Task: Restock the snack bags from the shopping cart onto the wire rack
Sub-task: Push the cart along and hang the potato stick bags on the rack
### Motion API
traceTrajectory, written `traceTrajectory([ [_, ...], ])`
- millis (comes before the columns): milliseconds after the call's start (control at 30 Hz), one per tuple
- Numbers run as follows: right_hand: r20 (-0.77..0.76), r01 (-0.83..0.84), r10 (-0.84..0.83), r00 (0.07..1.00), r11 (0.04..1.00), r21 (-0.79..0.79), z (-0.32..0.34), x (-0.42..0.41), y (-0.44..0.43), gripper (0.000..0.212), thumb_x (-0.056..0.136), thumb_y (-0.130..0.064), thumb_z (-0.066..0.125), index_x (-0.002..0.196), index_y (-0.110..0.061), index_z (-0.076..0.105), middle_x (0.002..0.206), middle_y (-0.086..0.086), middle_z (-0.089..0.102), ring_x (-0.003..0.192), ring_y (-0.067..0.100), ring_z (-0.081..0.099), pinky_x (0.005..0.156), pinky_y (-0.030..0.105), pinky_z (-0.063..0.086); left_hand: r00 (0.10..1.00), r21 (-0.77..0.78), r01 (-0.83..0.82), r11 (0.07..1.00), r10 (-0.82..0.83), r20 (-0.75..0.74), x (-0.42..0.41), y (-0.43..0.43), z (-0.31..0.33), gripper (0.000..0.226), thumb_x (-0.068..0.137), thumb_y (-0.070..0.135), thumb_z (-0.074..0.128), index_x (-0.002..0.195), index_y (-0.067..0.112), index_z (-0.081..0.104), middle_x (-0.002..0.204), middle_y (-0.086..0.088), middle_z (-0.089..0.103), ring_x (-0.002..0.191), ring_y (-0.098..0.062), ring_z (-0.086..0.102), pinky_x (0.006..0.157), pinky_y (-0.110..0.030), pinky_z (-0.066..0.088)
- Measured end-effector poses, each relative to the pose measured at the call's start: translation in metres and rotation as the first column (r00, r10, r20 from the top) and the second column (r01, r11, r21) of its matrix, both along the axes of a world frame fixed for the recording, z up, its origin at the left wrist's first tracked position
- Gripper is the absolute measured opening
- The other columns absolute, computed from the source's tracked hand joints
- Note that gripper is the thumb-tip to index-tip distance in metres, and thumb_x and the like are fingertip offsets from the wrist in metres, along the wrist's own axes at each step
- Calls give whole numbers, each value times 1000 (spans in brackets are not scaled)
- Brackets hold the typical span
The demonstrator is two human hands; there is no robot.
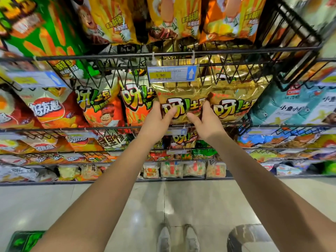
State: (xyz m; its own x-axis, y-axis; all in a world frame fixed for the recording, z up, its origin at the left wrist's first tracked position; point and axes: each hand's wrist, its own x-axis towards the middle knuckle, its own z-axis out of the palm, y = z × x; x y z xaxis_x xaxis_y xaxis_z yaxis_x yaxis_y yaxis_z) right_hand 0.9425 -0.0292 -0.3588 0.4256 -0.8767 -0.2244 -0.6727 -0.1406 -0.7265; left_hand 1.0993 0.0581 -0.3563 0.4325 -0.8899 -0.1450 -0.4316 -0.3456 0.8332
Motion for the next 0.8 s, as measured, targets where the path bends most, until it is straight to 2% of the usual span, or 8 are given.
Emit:
traceTrajectory([
  [67,-48,-24,24,999,1000,4,-3,3,-6,81,104,-48,50,163,-11,10,167,8,28,152,29,30,121,46,32,1000,60,4,998,-4,14,4,-4,-3,55,102,59,48,138,18,39,128,-1,59,117,-24,59,89,-37,47],
  [133,-72,-34,35,997,999,19,-6,5,-11,76,104,-47,50,161,-9,16,162,10,36,147,31,37,118,44,36,999,98,17,995,-20,26,7,-7,-5,45,102,59,47,128,22,39,120,-1,60,110,-25,60,86,-39,48],
  [233,-124,-68,70,990,997,26,-7,6,-18,72,105,-45,49,159,-7,20,158,13,41,143,32,41,111,41,38,996,152,46,987,-57,69,7,-11,-1,53,104,58,44,136,16,39,119,0,56,106,-22,55,85,-36,43],
  [300,-157,-85,90,983,996,40,-8,6,-22,74,106,-45,47,160,-6,16,160,14,38,144,32,40,111,40,37,992,184,52,982,-72,105,9,-14,-1,56,103,59,42,136,14,40,118,-3,58,104,-23,56,85,-37,45],
  [433,-204,-107,122,971,991,85,-8,5,-25,82,106,-47,44,162,-5,1,168,15,21,152,32,29,116,41,33,984,249,50,967,-90,152,9,-15,0,46,103,62,41,115,17,38,110,-11,63,97,-27,61,84,-45,52],
  [567,-203,-104,120,972,991,90,-7,5,-24,81,106,-47,45,162,-5,5,167,16,25,149,34,34,113,44,38,985,246,59,968,-96,143,5,-13,6,57,103,62,41,130,11,40,117,-11,62,97,-24,57,81,-40,49],
  [700,-143,-82,86,986,996,38,-6,-3,-16,56,104,-44,53,144,-8,38,139,10,56,126,30,55,91,37,45,982,241,46,969,-88,169,1,-5,11,74,104,60,42,150,4,30,121,-10,60,100,-25,58,84,-42,52],
  [800,-106,-115,111,988,993,-25,0,-16,-4,51,102,-45,56,142,-14,44,135,4,58,125,25,56,96,37,48,979,222,43,974,-85,185,-5,4,18,68,102,56,50,147,7,35,127,-8,61,111,-29,61,82,-37,48],
])
